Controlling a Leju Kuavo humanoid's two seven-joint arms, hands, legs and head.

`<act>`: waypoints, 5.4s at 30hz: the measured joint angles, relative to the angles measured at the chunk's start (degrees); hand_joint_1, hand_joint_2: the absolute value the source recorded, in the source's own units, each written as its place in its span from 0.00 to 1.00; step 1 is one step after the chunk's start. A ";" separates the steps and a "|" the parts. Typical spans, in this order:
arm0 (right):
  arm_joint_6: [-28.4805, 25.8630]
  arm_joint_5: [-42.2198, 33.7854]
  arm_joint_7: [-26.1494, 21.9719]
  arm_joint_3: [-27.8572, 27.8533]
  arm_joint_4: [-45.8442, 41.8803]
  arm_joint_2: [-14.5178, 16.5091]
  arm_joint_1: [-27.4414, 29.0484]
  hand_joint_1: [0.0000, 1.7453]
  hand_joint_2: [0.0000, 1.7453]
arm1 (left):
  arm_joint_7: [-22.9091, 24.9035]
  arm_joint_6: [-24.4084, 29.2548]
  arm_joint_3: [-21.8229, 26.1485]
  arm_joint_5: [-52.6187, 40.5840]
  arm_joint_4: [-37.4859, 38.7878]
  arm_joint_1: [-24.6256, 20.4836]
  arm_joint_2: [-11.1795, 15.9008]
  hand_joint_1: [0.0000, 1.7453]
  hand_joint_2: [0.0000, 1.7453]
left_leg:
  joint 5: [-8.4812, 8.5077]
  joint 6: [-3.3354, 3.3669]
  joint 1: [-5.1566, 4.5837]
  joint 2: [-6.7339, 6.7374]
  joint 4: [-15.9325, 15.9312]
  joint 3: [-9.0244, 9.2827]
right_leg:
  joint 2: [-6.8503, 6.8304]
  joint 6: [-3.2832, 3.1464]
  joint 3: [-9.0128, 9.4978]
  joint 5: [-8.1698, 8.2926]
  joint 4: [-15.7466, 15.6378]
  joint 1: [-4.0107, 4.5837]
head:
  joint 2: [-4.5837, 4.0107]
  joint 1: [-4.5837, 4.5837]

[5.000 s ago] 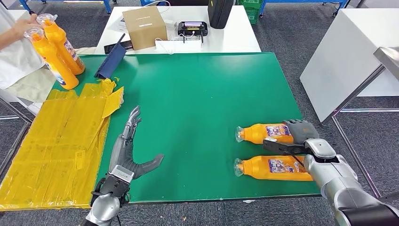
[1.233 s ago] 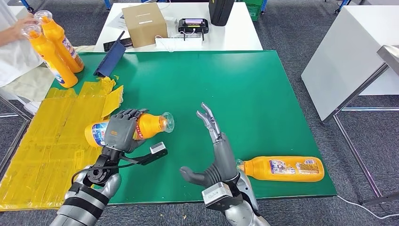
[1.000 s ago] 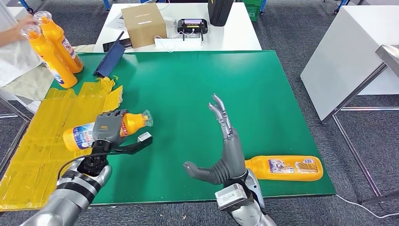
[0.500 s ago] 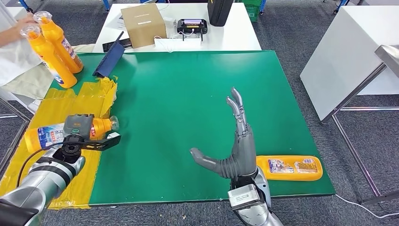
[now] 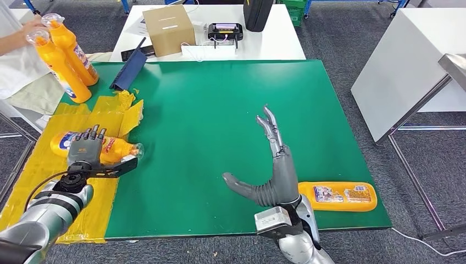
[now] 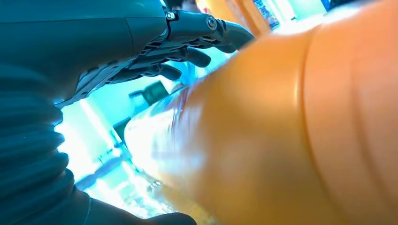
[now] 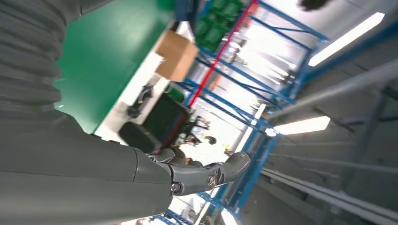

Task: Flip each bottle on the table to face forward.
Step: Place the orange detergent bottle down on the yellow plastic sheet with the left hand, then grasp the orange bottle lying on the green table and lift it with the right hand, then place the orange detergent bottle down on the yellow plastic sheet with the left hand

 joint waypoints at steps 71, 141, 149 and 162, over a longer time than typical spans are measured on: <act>16.30 39.21 24.01 -23.08 21.88 -24.67 8.00 0.00 1.00 | -35.78 -10.26 14.04 59.91 -68.23 39.26 -14.85 0.00 1.00 | -0.14 0.20 -0.30 -0.19 0.03 -0.24 | -0.01 0.22 -0.26 -0.09 -0.08 -0.27 | 0.00 -0.02; 9.59 -10.00 0.02 -9.77 18.14 6.81 0.20 1.00 1.00 | -32.12 -17.43 -0.01 61.41 -63.47 32.25 -14.68 0.00 1.00 | -0.26 0.28 -0.18 -0.01 0.01 0.22 | -0.01 0.34 0.27 -0.27 -0.06 -0.18 | 0.00 -0.02; 9.55 -10.48 0.02 -7.85 20.53 7.21 -0.61 1.00 1.00 | -32.05 -17.43 -0.38 61.55 -63.19 31.92 -14.67 0.00 1.00 | -0.28 0.30 -0.24 -0.03 0.01 0.15 | -0.01 0.34 0.21 -0.27 -0.07 -0.25 | 0.00 -0.01; 8.09 -4.83 -0.58 2.74 33.41 9.90 -5.85 0.99 1.00 | -32.90 -19.68 -2.63 66.62 -62.90 29.72 -14.52 0.00 1.00 | -0.26 0.28 -0.16 0.01 0.01 0.15 | 0.00 0.33 0.17 -0.27 -0.06 -0.15 | 0.00 0.00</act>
